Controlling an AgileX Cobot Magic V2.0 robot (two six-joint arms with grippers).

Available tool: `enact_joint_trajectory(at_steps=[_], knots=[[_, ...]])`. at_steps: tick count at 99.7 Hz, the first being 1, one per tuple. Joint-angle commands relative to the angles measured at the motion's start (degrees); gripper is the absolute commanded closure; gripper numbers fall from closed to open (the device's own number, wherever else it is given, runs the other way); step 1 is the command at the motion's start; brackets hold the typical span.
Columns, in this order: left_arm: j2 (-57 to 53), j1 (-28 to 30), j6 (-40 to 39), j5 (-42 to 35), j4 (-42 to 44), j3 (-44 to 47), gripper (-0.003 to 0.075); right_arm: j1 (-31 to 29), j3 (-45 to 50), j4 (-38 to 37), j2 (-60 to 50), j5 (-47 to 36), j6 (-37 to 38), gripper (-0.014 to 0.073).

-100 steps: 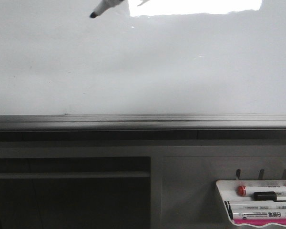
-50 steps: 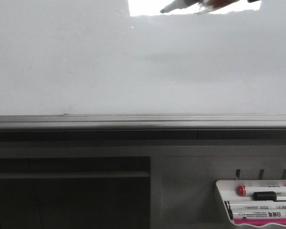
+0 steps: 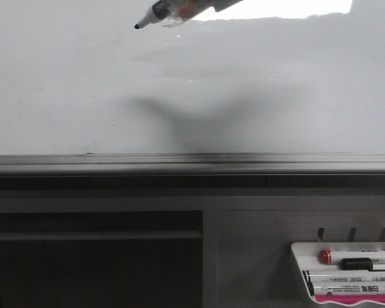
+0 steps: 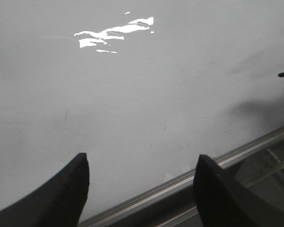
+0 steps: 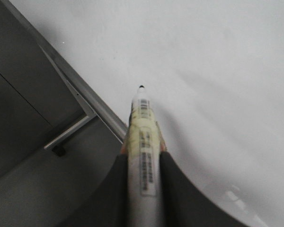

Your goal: Write number 2 on whiteboard

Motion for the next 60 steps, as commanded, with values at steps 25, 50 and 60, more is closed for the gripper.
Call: enact_joint_trajectory(at_steps=[25,50,60], knots=[[-0.4,0.1,-0.6,-5.2,-1.8,-1.5,0.0279,0.1,-8.5,-0.8,6.1,-3.6,-0.7,0.0668],[-0.4,0.1,-0.6,-5.2,-1.8,-1.5,0.0279,-4.1,-10.8,-1.5,7.6,-4.4,-0.7,0.0668],[-0.4,0.1,-0.6,-5.5,-1.8,-1.5,0.0279,-5.8,-10.8,-1.0,7.6,-3.5,-0.4,0.0668]])
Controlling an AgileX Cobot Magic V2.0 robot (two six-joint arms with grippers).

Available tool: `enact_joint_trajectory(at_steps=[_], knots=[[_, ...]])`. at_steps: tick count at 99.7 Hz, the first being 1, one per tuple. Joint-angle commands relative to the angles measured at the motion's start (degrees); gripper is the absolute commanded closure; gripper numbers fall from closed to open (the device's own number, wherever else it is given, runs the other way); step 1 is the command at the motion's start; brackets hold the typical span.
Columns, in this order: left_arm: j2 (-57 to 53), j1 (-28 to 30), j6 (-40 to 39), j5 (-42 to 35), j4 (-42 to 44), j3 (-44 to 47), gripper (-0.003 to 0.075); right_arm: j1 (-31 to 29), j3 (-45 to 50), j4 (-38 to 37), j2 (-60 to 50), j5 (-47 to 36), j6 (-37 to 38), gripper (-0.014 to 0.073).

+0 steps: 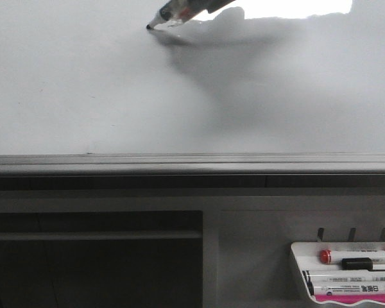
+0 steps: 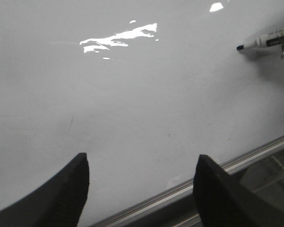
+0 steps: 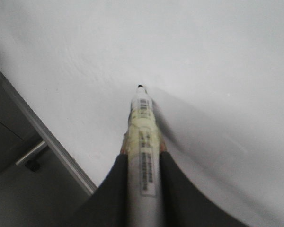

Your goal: Write number 2 on whiteboard

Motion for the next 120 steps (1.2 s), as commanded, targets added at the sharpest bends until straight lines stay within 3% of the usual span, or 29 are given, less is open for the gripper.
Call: enact_joint_trajectory(at_steps=[1,44,77,106,120], knots=[[-0.4,0.1,-0.6,-4.2,-1.8,-1.5,0.0279,-1.4,-2.0,0.9,-1.9,-2.5,-0.3,0.0668],[-0.4,0.1,-0.6,-4.8,-1.8,-1.5,0.0279,-2.8,-2.0,1.0,-1.9,-2.5,-0.3,0.0668],[-0.4,0.1,-0.6,-4.8,-1.7,-1.5,0.0279,-5.4,-1.5,0.2,-1.8,8.6,-0.3,0.0668],[-0.4,0.1,-0.6,-5.0,-1.7,-1.5,0.0279,0.0,-0.8,0.3,4.3,5.1,-0.3,0.0668],[-0.4,0.1,-0.6,-5.0,-1.7,-1.5,0.028,-0.1,-1.3,0.1,5.7,5.5,-0.3,0.0668]])
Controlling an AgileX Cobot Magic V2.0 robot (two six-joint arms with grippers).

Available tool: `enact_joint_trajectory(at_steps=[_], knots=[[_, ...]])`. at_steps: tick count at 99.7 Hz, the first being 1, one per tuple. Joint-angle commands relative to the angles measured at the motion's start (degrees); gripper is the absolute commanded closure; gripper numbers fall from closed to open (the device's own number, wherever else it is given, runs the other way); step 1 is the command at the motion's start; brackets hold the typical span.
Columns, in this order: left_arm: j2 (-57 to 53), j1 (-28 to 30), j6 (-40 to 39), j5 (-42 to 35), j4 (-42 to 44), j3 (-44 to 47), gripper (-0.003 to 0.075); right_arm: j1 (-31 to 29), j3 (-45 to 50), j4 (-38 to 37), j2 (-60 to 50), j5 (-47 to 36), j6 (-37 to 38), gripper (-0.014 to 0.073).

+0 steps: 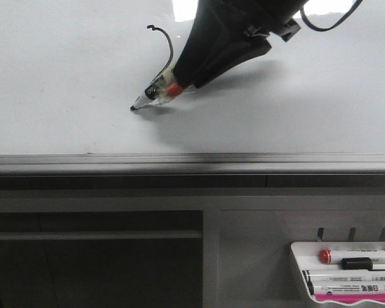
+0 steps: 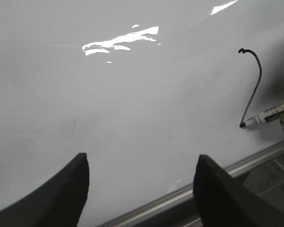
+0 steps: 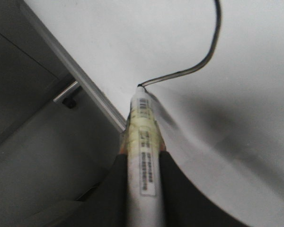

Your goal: Write number 2 on whiteboard

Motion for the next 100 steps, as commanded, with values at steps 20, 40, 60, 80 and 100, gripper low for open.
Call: enact_joint_trajectory(at_steps=[20,40,60,80,100], knots=[[-0.4,0.1,-0.6,-4.0,-1.6,-1.5,0.028,-5.4,-1.5,-2.0,-4.0,1.4,-0.2,0.0668],[-0.4,0.1,-0.6,-4.0,-1.5,-1.5,0.028,-8.2,-1.5,-2.1,-7.4,4.7,-0.2,0.0668],[-0.4,0.1,0.0,-3.9,-1.5,-1.5,0.028,-8.1,-1.6,-2.0,-9.8,8.9,-0.2,0.0668],[0.6,-3.3,9.7,4.7,-3.9,-4.4,0.028,-8.1,-1.6,-2.0,-18.6,15.8,-2.9,0.0668],[5.8,-12.9,21.1,13.6,-8.8,-8.0,0.028,-6.1,-1.6,-1.8,-21.8,25.0,-14.6,0.0668]])
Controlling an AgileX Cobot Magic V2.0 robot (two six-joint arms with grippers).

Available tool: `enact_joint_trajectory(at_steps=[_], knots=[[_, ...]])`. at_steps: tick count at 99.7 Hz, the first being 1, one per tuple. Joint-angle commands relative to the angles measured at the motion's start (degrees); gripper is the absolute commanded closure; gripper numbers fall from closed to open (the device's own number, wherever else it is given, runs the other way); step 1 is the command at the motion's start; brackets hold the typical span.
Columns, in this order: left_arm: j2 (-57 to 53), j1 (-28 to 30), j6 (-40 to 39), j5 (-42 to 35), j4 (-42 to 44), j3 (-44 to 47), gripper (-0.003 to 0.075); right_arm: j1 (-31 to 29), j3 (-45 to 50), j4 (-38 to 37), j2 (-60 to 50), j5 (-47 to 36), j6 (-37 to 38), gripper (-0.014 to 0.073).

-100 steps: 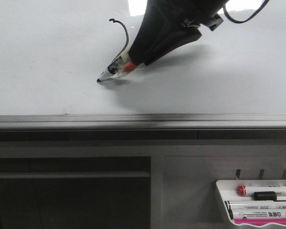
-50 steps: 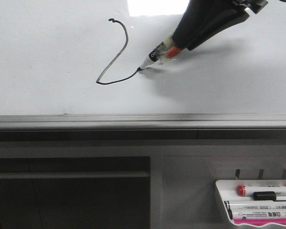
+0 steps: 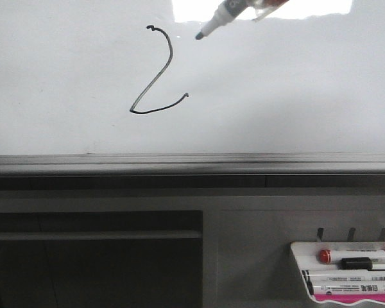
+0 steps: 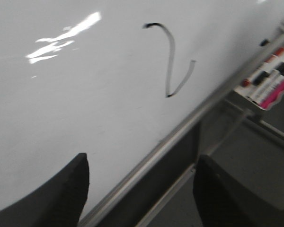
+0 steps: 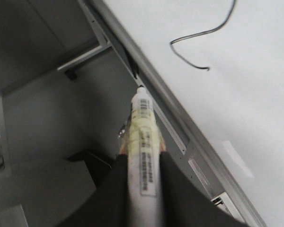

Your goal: Write number 2 on whiteboard

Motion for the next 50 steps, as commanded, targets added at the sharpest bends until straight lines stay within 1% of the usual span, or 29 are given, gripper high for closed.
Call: enact_joint_trajectory(at_steps=[1,11,29,39,50], knots=[[2.2,-4.5,3.5,0.4,-3.7,-3.0,0.028,1.5,-1.6,2.0,-1.9,2.1,-6.0,0.0668],[5.8,-10.8,4.5,0.5,-4.3,-4.0,0.028,5.5,-1.6,2.0,-1.9,2.3,-9.4,0.0668],[11.3,-22.0,6.1,-0.1,-4.4,-7.2,0.028,13.9,-1.6,1.5,-1.9,-2.7,-11.6,0.0668],[13.4,-26.1,6.2,-0.8,-4.0,-8.6,0.028,16.8,-1.6,0.7,-1.9,-4.8,-11.8,0.0668],[15.1,-28.1,6.2,-0.7,-4.0,-9.6,0.028,17.5,-1.6,0.7,-1.9,-5.9,-11.8,0.0668]])
